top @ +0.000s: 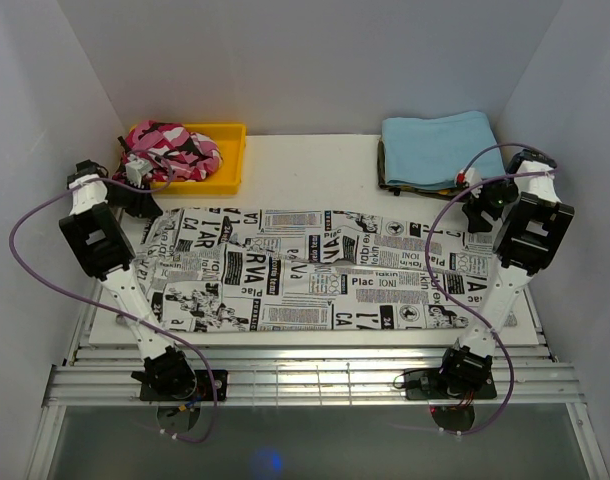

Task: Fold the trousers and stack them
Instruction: Flatten the trousers out

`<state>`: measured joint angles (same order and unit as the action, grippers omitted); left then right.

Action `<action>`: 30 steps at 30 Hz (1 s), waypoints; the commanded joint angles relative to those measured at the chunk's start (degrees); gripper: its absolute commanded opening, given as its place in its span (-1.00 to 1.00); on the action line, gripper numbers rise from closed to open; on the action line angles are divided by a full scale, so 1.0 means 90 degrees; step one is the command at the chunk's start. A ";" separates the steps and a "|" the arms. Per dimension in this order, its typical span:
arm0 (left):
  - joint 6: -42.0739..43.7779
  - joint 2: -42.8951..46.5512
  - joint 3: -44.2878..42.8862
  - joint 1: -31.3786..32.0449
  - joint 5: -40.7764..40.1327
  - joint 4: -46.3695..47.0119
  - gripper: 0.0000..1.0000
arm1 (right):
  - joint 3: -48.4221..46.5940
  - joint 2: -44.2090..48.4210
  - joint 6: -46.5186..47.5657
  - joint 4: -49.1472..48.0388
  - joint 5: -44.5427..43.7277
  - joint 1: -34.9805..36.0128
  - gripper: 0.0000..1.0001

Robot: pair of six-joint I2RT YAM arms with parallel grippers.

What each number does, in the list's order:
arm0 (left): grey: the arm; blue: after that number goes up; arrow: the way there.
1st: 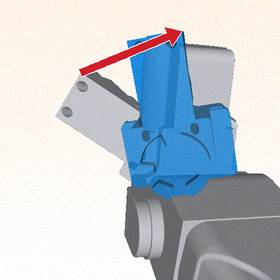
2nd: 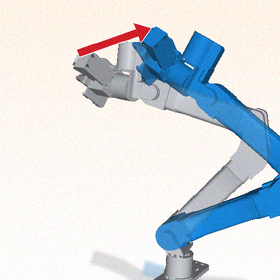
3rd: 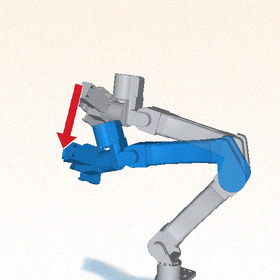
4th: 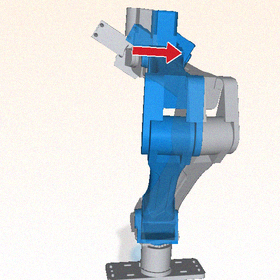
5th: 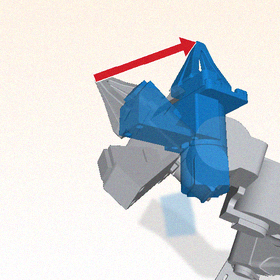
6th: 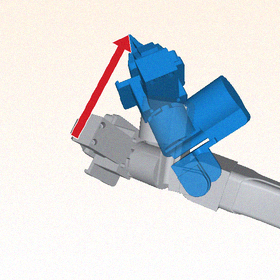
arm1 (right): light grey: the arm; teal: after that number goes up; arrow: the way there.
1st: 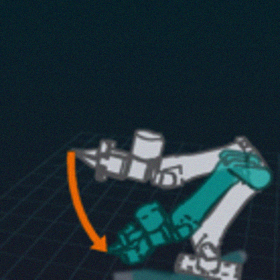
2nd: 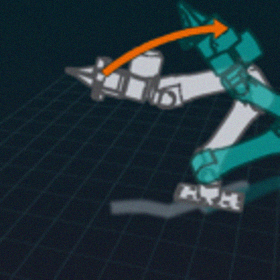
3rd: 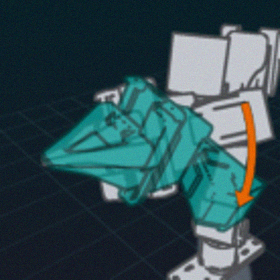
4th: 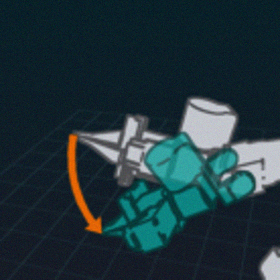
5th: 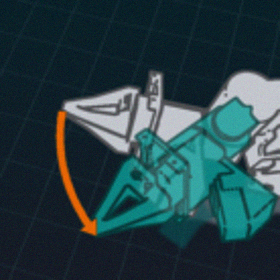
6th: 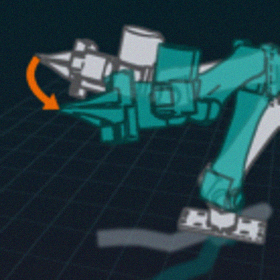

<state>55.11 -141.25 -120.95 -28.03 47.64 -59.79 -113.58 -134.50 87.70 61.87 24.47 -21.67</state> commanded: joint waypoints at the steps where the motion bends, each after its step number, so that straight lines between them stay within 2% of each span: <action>1: 0.0390 0.0508 0.0517 0.0029 0.0302 -0.0027 -0.26 | -0.0494 0.0159 -0.0036 0.0226 0.0454 0.0025 0.68; 5: 0.0565 0.0704 0.0665 0.0029 0.0400 0.0159 -0.29 | -0.0632 0.0539 -0.0028 0.0274 0.0797 0.0035 0.70; 10: 0.1374 0.0704 0.0558 0.0029 0.0381 -0.0270 -0.29 | -0.0476 0.0774 0.0187 0.0372 0.0690 0.0035 0.72; 12: 0.1551 0.0714 0.0528 0.0029 0.0342 -0.0378 -0.21 | -0.0418 0.0813 0.0284 0.0391 0.0660 0.0035 0.72; 14: 0.1824 0.0821 0.0586 0.0029 0.0303 -0.0388 0.03 | -0.0281 0.0842 0.0440 0.0499 0.0563 0.0045 0.73; 18: 0.2372 0.1094 0.0762 0.0029 0.0176 -0.0378 0.18 | 0.0041 0.0813 0.0850 0.0577 0.0260 0.0113 0.73; 24: 0.3064 0.1329 0.0724 0.0029 -0.0049 -0.0329 0.27 | 0.0422 0.0735 0.1339 0.0655 -0.0150 0.0211 0.73; 30: 0.3973 0.1359 0.0763 0.0116 -0.0331 -0.0456 0.25 | 0.0442 0.0589 0.1554 0.0684 -0.0423 0.0328 0.73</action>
<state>83.33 -133.97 -114.24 -27.68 45.50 -62.04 -109.75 -128.95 98.76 66.15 22.28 -19.38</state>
